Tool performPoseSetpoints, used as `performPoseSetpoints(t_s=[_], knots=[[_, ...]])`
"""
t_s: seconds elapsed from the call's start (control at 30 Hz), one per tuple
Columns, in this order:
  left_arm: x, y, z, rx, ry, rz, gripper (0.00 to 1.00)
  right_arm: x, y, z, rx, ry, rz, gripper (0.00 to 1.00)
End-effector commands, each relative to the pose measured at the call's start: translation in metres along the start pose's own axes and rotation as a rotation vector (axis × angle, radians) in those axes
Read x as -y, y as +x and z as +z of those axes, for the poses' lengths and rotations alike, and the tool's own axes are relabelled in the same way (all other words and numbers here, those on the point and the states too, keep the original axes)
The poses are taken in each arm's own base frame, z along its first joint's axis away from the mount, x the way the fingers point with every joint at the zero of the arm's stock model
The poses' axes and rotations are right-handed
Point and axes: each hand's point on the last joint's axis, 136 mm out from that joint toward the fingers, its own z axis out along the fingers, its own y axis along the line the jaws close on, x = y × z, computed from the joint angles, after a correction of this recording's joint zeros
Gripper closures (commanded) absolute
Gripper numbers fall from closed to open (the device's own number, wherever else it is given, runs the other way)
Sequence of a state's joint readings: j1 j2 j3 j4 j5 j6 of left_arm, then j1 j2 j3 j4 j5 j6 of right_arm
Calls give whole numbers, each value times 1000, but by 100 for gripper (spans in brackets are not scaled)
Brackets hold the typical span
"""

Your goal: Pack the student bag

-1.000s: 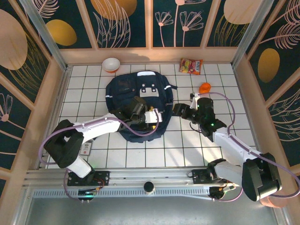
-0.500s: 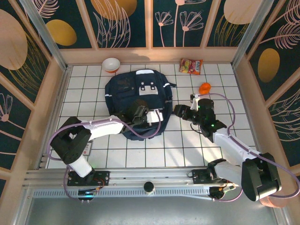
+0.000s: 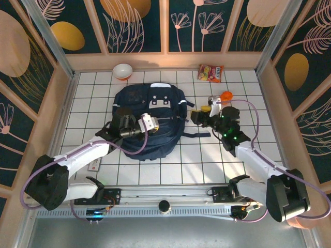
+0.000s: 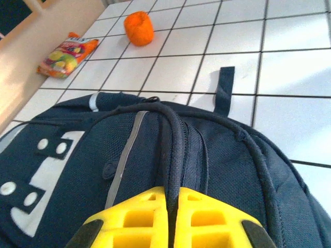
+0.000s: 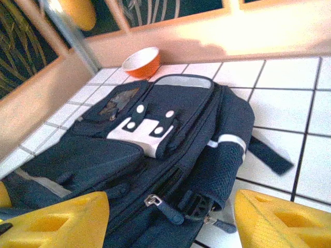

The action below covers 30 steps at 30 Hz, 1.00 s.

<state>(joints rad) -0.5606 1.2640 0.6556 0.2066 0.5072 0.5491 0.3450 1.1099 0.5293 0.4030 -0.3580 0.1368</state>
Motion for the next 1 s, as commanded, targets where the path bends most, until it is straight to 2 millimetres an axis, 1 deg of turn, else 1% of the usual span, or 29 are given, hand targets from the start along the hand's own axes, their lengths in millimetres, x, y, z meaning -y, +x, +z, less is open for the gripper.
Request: performPoseSetpoints(t_s=[0.0, 0.13, 0.2, 0.33, 0.4, 0.5, 0.57, 0.63, 0.8, 0.97], knots=[[4, -45, -14, 199, 52, 50, 100, -18, -1, 11, -17, -148, -229, 36], [12, -43, -17, 212, 85, 83, 100, -36, 17, 17, -53, -302, -427, 41], [16, -42, -18, 212, 101, 106, 100, -39, 22, 19, -45, -341, -507, 42], [17, -37, -18, 187, 90, 133, 100, -46, 29, 27, -77, -441, -624, 42], [18, -34, -19, 179, 94, 141, 100, -50, 32, 32, -102, -493, -640, 42], [19, -35, -21, 190, 84, 150, 100, -59, 33, 38, -111, -550, -644, 43], [19, -36, -21, 197, 81, 152, 100, -68, 32, 40, -99, -584, -647, 43], [19, -36, -20, 198, 83, 154, 100, -73, 37, 41, -116, -622, -639, 43], [18, -40, -21, 213, 83, 163, 100, -73, 54, 49, -180, -676, -605, 43], [18, -44, -21, 229, 87, 163, 100, -81, 67, 56, -225, -736, -579, 43]])
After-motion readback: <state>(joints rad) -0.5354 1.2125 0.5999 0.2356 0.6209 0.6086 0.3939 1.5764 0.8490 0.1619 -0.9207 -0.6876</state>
